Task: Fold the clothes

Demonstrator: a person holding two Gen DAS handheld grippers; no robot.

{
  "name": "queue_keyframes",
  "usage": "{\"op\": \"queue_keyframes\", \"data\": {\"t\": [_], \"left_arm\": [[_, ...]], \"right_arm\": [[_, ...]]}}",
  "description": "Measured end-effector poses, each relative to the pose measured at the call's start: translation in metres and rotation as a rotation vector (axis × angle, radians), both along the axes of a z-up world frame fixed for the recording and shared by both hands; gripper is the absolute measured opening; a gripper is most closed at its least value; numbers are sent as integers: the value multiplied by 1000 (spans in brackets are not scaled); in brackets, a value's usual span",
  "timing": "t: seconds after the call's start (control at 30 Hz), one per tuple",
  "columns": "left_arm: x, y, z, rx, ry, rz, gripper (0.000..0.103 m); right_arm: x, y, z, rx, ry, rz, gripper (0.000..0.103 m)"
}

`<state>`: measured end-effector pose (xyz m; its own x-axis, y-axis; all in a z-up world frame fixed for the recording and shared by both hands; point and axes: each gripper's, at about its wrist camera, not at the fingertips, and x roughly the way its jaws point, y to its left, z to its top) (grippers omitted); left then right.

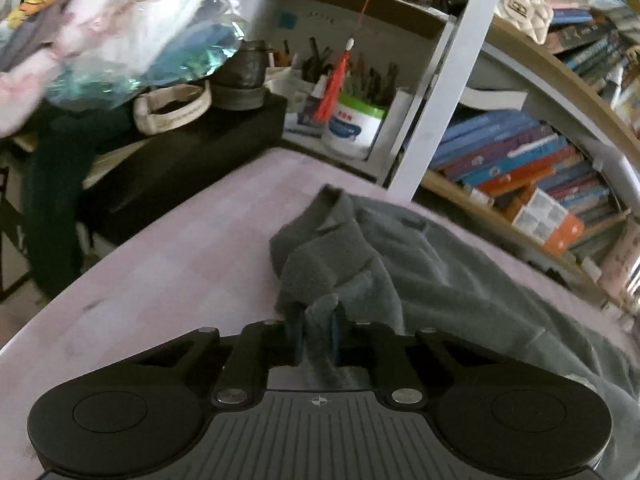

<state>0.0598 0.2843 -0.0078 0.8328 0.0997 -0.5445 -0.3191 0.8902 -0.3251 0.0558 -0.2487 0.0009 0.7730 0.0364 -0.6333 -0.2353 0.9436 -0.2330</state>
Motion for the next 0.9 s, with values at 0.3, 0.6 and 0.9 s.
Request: {"op": "queue_keyframes", "data": {"t": [0.3,0.6,0.9], "left_arm": [[-78,17,12,63,54,-31,9],[-74,-8,23,169,65,-126,24],[-34,-42,41,278,26,-221,24]], "right_arm": [[-50,4,9,11,118,213,25],[-86,-19,43,105,9,166,39],[-49,14,23,168,62,142,27]]}}
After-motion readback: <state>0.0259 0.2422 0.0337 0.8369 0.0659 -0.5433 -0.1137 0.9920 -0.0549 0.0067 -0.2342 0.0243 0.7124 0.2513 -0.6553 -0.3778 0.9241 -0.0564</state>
